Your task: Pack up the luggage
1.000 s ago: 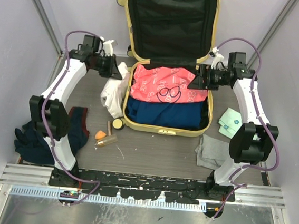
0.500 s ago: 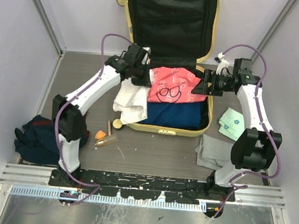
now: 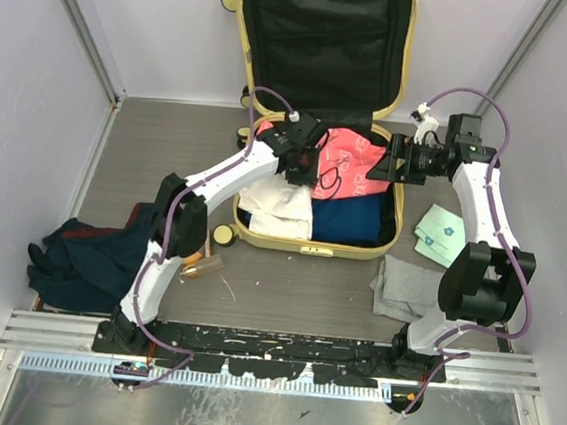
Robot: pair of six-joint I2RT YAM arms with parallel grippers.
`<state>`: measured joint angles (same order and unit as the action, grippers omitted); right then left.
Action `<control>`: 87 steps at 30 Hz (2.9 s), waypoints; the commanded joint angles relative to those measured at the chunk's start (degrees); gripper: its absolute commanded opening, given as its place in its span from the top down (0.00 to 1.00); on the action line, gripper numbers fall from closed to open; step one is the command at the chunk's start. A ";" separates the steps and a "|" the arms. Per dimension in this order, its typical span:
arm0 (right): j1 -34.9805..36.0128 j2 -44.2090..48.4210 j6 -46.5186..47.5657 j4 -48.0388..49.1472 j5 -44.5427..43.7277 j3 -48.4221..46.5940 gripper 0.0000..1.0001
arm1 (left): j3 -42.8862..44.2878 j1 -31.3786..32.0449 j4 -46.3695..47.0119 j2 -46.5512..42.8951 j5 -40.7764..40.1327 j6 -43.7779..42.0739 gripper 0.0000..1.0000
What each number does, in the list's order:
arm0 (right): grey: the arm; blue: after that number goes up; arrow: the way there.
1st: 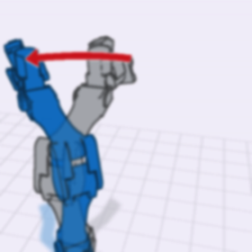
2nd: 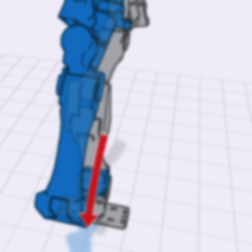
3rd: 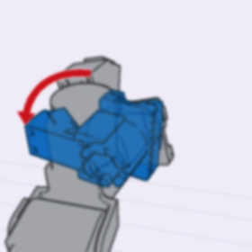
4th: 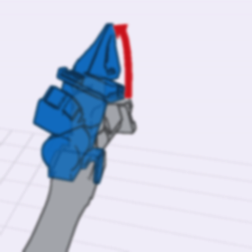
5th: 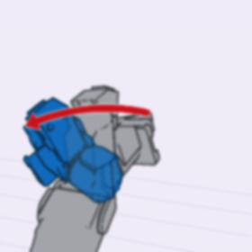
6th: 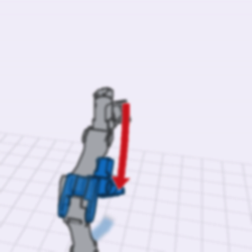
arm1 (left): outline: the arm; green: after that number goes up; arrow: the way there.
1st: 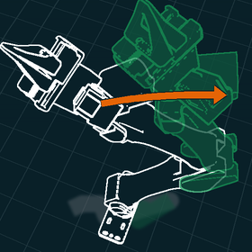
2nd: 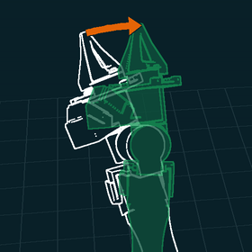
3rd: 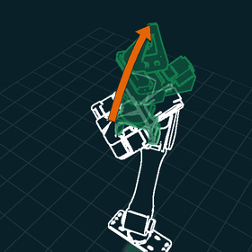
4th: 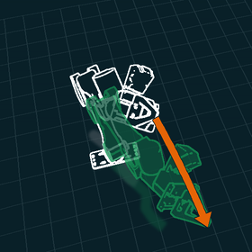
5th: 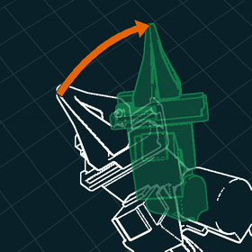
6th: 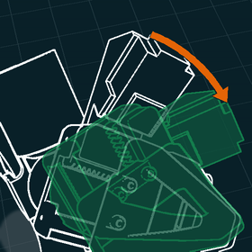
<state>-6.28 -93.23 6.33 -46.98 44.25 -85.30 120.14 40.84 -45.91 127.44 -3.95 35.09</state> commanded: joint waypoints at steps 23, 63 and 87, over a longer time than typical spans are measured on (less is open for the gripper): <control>-16.93 4.96 54.67 -33.10 -16.03 1.15 0.18 | -24.26 -8.48 5.26 -20.88 37.08 -56.10 0.52; -16.97 14.48 85.86 -11.99 -18.25 42.69 0.93 | -24.52 -13.19 11.03 -27.45 33.92 -47.60 0.02; 10.65 33.58 67.28 -16.27 -2.71 17.53 0.99 | -31.64 -17.61 14.93 -34.23 30.66 -46.99 0.02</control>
<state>-3.64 -56.51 89.54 -73.14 40.29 -62.17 88.64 24.47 -33.63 95.96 26.70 -12.73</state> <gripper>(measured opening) 0.262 0.979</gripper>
